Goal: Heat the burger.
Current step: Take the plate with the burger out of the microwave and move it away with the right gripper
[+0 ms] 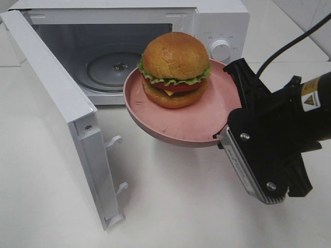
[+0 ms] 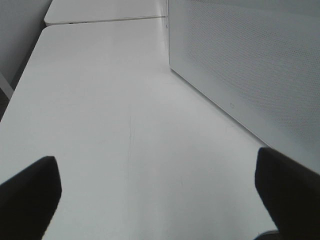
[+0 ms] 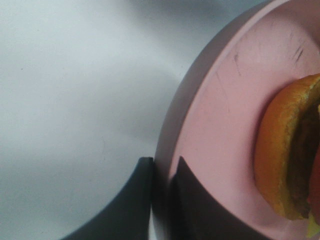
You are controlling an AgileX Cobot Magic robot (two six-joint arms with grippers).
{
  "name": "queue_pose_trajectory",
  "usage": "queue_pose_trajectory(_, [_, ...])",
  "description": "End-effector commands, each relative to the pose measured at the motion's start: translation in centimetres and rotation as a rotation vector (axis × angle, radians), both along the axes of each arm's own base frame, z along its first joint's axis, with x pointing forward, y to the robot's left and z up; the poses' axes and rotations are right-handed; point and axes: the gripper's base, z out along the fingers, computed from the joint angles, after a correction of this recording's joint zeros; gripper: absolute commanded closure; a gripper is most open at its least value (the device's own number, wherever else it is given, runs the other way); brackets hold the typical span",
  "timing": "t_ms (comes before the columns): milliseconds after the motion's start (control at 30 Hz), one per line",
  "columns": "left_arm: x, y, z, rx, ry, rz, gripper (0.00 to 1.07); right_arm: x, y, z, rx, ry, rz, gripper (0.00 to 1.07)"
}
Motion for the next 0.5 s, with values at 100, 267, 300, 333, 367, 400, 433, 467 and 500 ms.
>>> queue_pose_trajectory(100, [-0.2, 0.0, 0.0, -0.004, -0.027, 0.003, 0.09, -1.6, -1.4, 1.2, 0.045, -0.057, -0.006, 1.07])
queue_pose_trajectory(267, [-0.2, 0.0, 0.0, -0.004, -0.027, 0.003, 0.09, -3.3, -2.7, 1.3, 0.056, -0.049, -0.018, 1.07])
queue_pose_trajectory(300, [-0.2, 0.0, 0.0, -0.004, -0.027, 0.003, 0.09, -3.7, -2.9, 1.4, 0.062, -0.050, -0.026, 1.07])
queue_pose_trajectory(333, [-0.2, 0.0, 0.0, -0.004, -0.027, 0.003, 0.09, -4.2, -3.4, 1.5, 0.070, -0.051, -0.037, 1.07])
queue_pose_trajectory(367, [-0.2, 0.0, 0.0, -0.004, -0.027, 0.003, 0.09, -4.2, -3.4, 1.5, 0.070, -0.051, -0.037, 1.07])
queue_pose_trajectory(400, [-0.2, 0.0, 0.0, -0.004, -0.027, 0.003, 0.09, -4.5, -3.7, 1.5, 0.067, -0.052, -0.039, 1.07])
queue_pose_trajectory(433, [-0.2, 0.0, 0.0, -0.004, -0.027, 0.003, 0.09, -5.1, -4.3, 1.6, 0.060, -0.055, -0.049, 1.07])
queue_pose_trajectory(467, [-0.2, 0.0, 0.0, -0.004, -0.027, 0.003, 0.09, -5.1, -4.3, 1.6, 0.060, -0.055, -0.049, 1.07])
queue_pose_trajectory(500, [-0.2, 0.0, 0.0, -0.004, -0.027, 0.003, 0.09, -5.3, -4.5, 1.6, 0.054, -0.051, -0.058, 1.07])
